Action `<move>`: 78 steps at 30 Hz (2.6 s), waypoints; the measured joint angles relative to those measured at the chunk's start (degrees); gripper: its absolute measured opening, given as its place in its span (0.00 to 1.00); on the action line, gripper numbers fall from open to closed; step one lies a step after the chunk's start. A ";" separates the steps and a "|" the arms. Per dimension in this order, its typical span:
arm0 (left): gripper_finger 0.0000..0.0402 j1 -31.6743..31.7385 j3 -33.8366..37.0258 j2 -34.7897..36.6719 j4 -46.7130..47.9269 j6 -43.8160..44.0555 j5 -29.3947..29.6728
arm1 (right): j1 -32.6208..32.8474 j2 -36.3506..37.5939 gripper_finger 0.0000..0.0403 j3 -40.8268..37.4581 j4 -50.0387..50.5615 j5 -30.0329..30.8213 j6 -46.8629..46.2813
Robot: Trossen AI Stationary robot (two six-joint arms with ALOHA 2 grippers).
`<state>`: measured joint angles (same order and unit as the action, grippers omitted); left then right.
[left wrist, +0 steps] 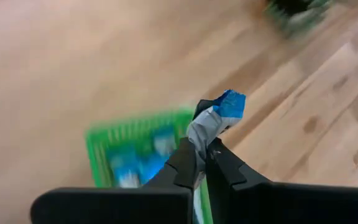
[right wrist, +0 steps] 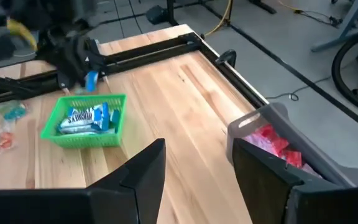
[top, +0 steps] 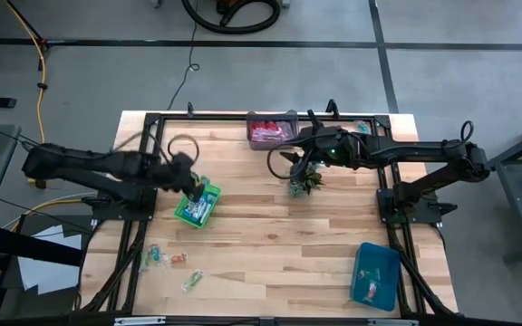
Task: Sort candy
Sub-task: Put the white candy into the green bin, then put the transparent candy into the blue bin
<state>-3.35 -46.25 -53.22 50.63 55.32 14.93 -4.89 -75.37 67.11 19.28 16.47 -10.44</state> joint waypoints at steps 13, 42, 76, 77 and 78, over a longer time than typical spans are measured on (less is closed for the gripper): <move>0.01 -14.14 10.35 -0.93 -1.33 34.00 4.69 | -0.01 -0.04 0.45 0.00 3.22 -0.09 0.23; 0.39 -29.00 -0.33 -1.32 -16.01 21.05 -13.13 | 0.01 -0.04 0.45 0.00 7.54 -0.15 -3.11; 0.36 -50.93 -0.36 -39.19 -10.29 11.00 -2.84 | -0.71 -0.07 0.45 -0.20 10.95 -0.13 -3.67; 0.36 -50.68 -0.46 -39.85 -10.34 11.61 -2.96 | -0.71 -0.07 0.45 -0.20 11.01 -0.13 -3.67; 0.36 -50.43 -0.62 -40.30 -10.41 12.42 -3.16 | -0.71 -0.07 0.45 -0.20 11.03 -0.13 -3.67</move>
<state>-53.78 -46.87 -93.51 40.23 67.74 11.77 -5.61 -75.44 66.92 30.31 16.34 -14.11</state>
